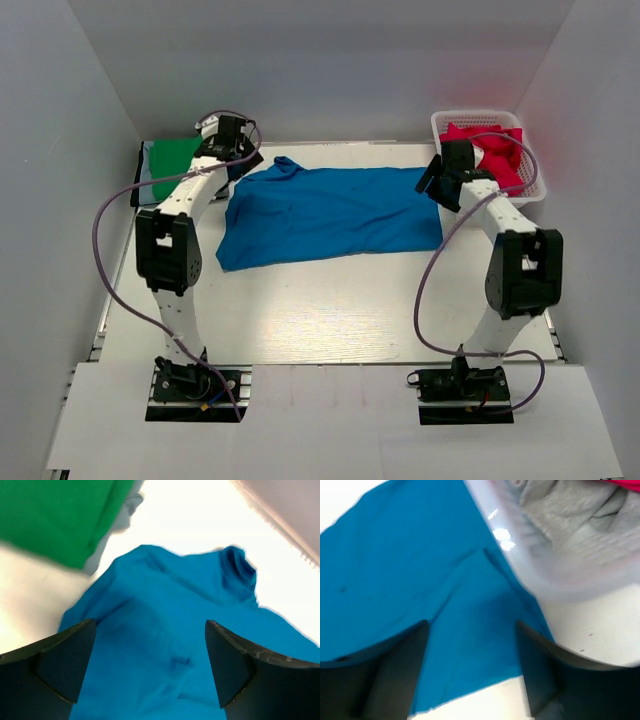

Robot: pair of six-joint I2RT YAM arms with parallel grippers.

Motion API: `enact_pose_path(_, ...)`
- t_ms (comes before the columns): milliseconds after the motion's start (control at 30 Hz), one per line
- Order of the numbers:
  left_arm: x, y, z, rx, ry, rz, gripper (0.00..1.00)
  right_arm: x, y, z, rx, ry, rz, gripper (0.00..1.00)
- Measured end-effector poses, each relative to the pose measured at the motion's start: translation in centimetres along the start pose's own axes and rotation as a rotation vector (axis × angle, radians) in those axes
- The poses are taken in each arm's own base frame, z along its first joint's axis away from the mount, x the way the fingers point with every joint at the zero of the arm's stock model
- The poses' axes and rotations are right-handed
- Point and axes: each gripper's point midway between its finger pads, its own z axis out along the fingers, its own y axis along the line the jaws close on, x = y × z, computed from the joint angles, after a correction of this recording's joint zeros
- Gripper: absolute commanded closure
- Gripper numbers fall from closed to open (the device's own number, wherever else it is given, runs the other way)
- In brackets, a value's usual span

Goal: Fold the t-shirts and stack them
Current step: Fold the flattened tshirt in 1/3 of the way

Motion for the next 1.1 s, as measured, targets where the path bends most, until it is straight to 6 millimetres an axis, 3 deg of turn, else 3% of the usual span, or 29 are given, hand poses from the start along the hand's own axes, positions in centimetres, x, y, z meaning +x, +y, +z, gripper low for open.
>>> enact_pose_path(100,0.8,1.4,-1.8,0.011,0.015,0.008,0.0,1.0,0.4,-2.4,-0.082,-0.011,-0.017,0.1)
enact_pose_path(233,5.8,4.9,-4.6,0.032,0.108,0.038,0.0,3.0,0.9,-4.4,-0.169,-0.002,-0.043,0.1)
enact_pose_path(367,11.0,7.4,-5.4,0.066,0.2,0.053,0.0,5.6,1.4,-3.2,-0.206,0.053,-0.067,0.1)
enact_pose_path(500,14.3,8.5,-4.8,0.078,0.275,0.061,0.0,8.0,1.6,-0.9,-0.217,0.13,-0.075,0.1)
enact_pose_path(700,16.7,10.0,-3.8,0.058,0.317,0.051,0.0,11.4,0.3,2.1,-0.174,0.211,-0.064,0.1)
enact_pose_path(800,16.7,10.3,-3.8,0.07,0.295,0.034,0.0,11.1,-0.1,2.2,-0.164,0.182,-0.017,0.1)
enact_pose_path(967,16.8,11.5,-4.3,0.057,0.255,0.014,0.0,12.0,-2.0,0.8,-0.146,0.156,0.047,0.1)
enact_pose_path(1100,17.6,14.3,-6.0,-0.012,0.24,-0.036,0.0,14.0,-4.3,-1.3,-0.105,0.172,0.069,0.1)
